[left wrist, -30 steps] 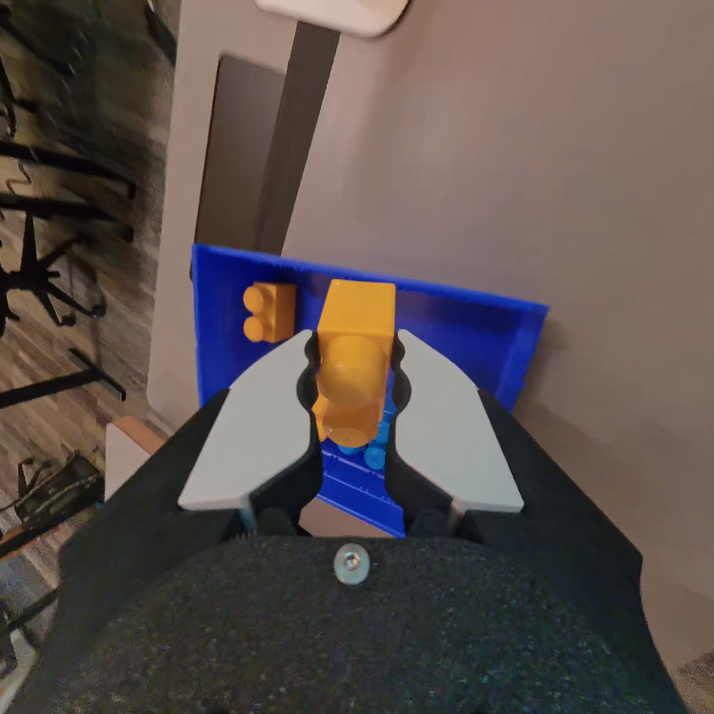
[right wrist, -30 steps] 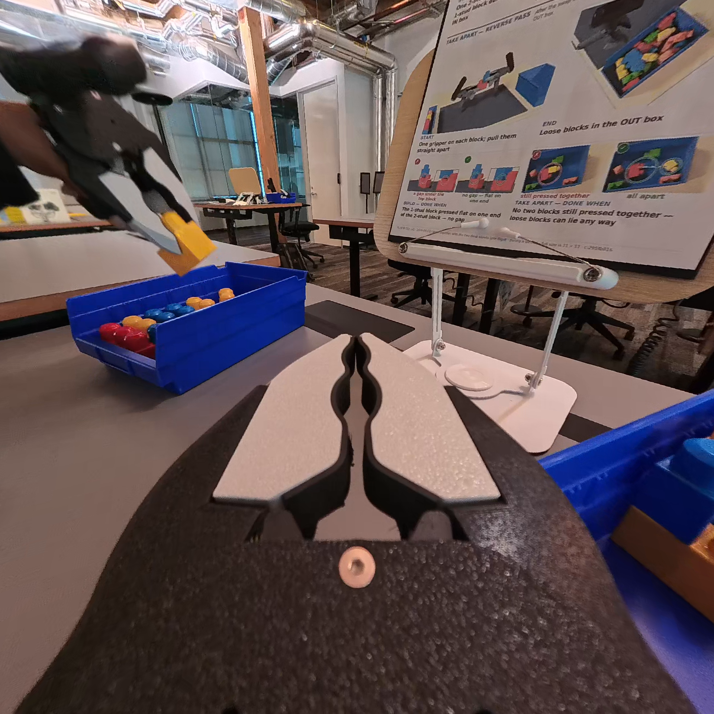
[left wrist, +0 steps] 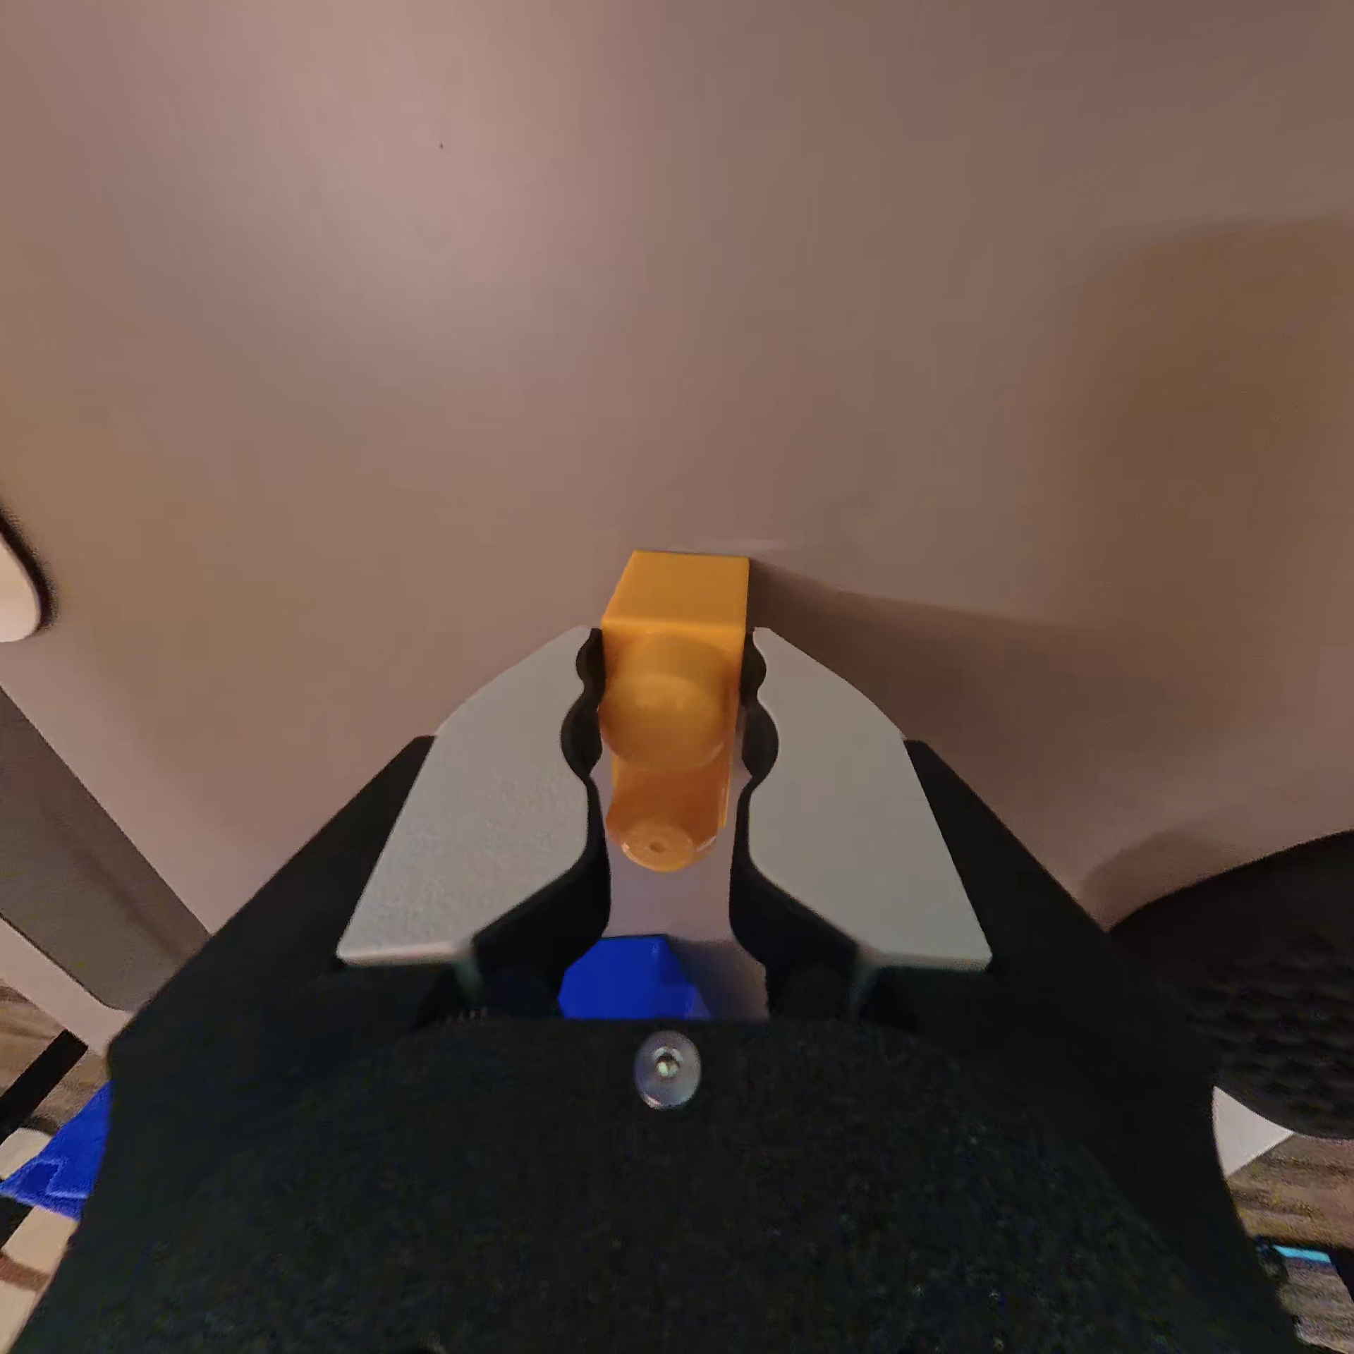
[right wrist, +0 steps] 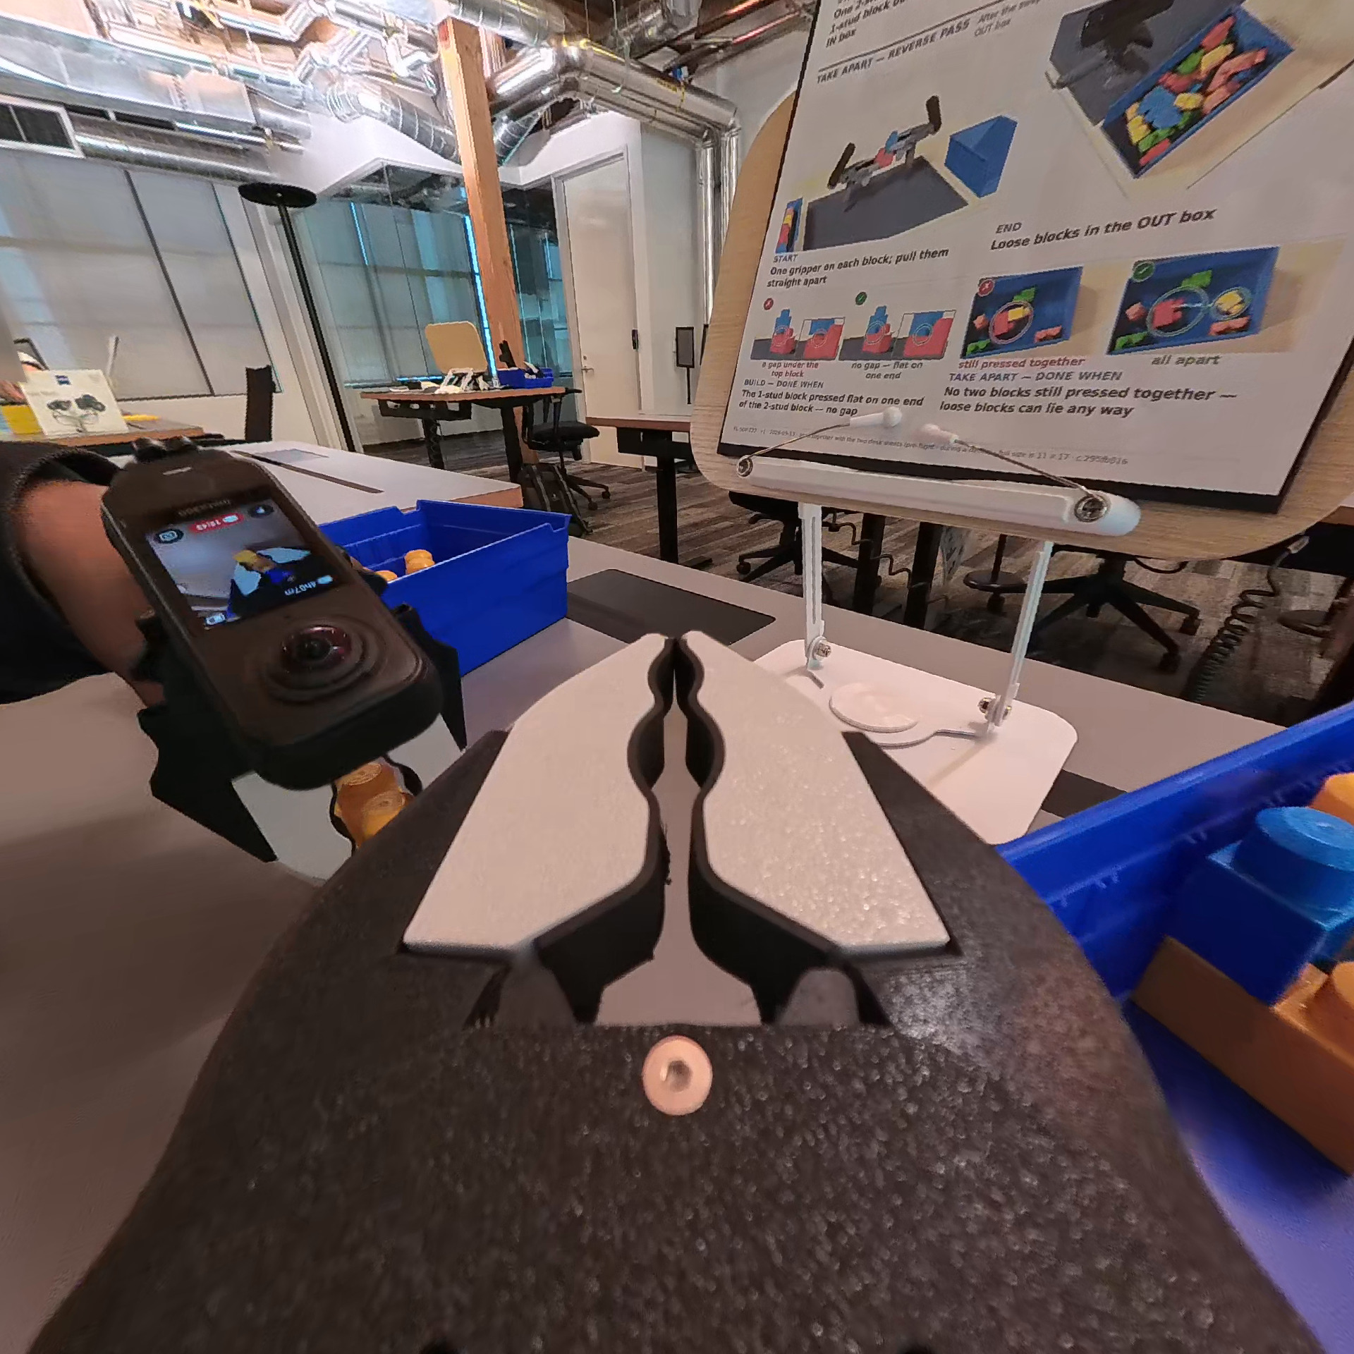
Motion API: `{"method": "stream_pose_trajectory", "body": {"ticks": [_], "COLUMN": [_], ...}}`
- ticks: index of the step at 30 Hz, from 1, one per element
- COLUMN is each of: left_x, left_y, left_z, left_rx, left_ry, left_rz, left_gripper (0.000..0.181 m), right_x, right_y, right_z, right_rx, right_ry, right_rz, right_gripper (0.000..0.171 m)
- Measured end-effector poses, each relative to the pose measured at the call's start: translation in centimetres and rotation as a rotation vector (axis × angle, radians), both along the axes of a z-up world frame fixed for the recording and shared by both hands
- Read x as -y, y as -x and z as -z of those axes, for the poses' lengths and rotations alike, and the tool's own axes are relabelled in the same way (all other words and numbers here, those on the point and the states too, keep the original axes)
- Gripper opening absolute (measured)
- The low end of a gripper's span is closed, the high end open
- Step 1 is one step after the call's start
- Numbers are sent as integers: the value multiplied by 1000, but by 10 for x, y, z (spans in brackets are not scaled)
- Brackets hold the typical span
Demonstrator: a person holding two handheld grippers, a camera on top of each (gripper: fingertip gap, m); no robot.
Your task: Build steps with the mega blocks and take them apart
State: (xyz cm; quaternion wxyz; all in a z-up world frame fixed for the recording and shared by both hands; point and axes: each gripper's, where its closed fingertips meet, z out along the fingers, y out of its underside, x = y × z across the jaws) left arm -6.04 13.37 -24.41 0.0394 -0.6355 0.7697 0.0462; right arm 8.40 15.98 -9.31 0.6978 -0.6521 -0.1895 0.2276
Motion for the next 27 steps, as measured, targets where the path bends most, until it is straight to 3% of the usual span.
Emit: {"method": "stream_pose_trajectory", "body": {"ticks": [5,9,14,20,23,25,27], "left_x": [2,-1,-35,-83,-91,-93,-94], "left_y": [-3,-5,4,71,113,141,167], "left_z": [-9,-37,-113,-207,-212,-199,-179], "left_rx": [63,205,557,990,1027,976,895], "left_ry": [12,16,-101,-280,-290,-286,-263], "left_rz": [3,-30,-183,-425,-502,-537,-569], "left_gripper": [43,46,41,27,14,0,0], "right_x": [0,0,1,1,0,0,0], "right_y": [1,0,0,2,2,2,2], "right_z": [2,2,1,5,7,8,9], "right_rx": [3,3,9,19,23,25,26], "right_ry": [6,7,-1,6,11,15,18], "right_rz": [-5,-5,0,1,0,0,0], "right_gripper": [0,0,0,0,0,0,0]}}
